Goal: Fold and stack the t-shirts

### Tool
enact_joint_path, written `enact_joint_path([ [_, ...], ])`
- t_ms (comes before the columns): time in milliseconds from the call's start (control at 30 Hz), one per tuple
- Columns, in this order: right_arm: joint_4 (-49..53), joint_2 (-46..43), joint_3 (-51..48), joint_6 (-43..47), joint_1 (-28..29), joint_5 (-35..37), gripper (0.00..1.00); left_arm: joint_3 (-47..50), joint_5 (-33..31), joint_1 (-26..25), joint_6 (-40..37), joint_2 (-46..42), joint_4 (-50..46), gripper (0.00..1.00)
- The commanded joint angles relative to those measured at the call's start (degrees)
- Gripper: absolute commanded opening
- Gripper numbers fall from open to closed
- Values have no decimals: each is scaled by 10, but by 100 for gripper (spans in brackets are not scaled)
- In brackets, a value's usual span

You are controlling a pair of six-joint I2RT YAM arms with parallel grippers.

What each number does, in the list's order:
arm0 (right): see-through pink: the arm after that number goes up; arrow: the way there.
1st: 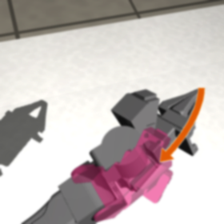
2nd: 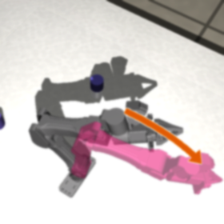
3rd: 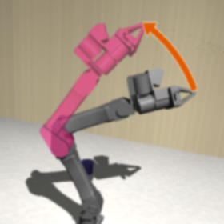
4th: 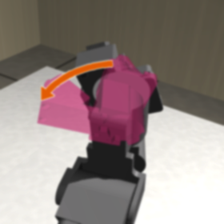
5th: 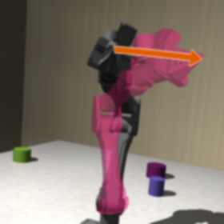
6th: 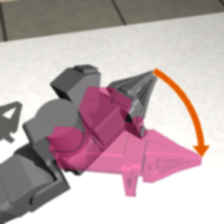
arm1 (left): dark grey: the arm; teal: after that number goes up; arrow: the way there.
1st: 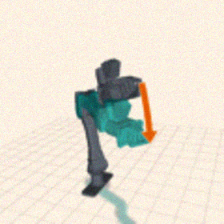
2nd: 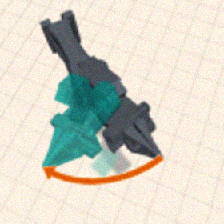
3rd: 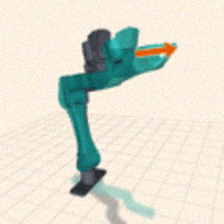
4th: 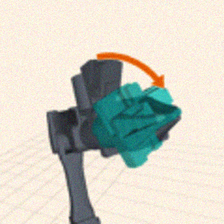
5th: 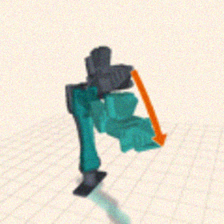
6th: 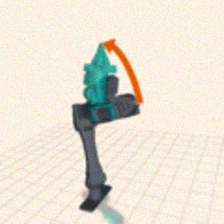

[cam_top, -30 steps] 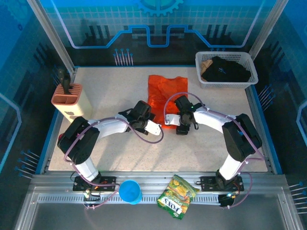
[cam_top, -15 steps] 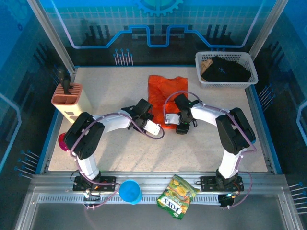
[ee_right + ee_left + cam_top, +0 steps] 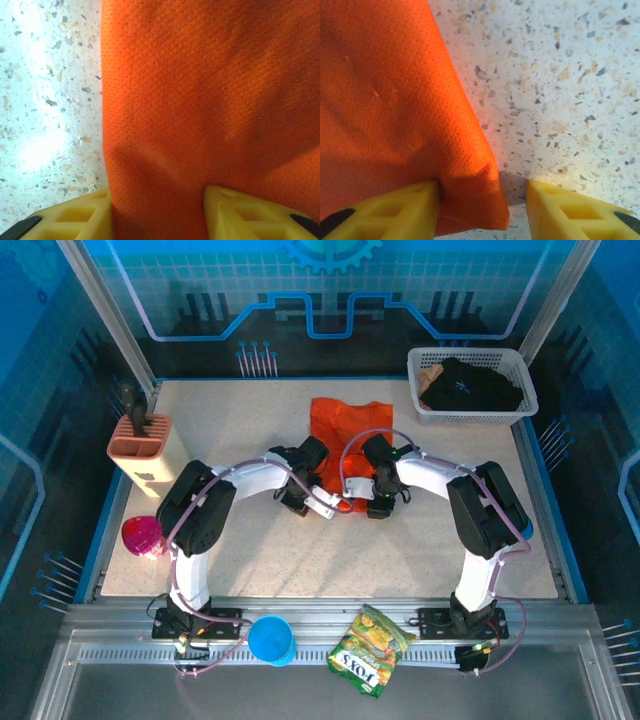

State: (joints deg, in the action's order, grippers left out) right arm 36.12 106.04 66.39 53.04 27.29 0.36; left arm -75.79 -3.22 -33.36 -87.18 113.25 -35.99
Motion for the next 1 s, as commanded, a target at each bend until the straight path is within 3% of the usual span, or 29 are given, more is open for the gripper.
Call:
enact_joint_path([
  [0, -37, 22, 0, 8, -10, -3, 46, -18, -48, 11, -15, 65, 10, 43],
  [133, -39, 20, -1, 6, -9, -10, 36, -42, -57, 9, 3, 88, -2, 32],
  [233, -48, 21, -6, 4, -9, -13, 15, -45, -60, 8, 17, 89, 4, 15],
  [267, -48, 22, -7, 3, -9, -15, 9, -44, -61, 8, 20, 88, 4, 5],
  [333, -48, 24, -8, 1, -9, -15, 0, -40, -62, 9, 26, 82, 4, 0],
  [633, -59, -29, -42, -17, 15, 2, 0, 31, -52, -4, 58, -16, 44, 0],
  [967, -48, -193, -143, -97, 93, 53, 0, 158, -76, -64, 153, -169, 96, 0],
])
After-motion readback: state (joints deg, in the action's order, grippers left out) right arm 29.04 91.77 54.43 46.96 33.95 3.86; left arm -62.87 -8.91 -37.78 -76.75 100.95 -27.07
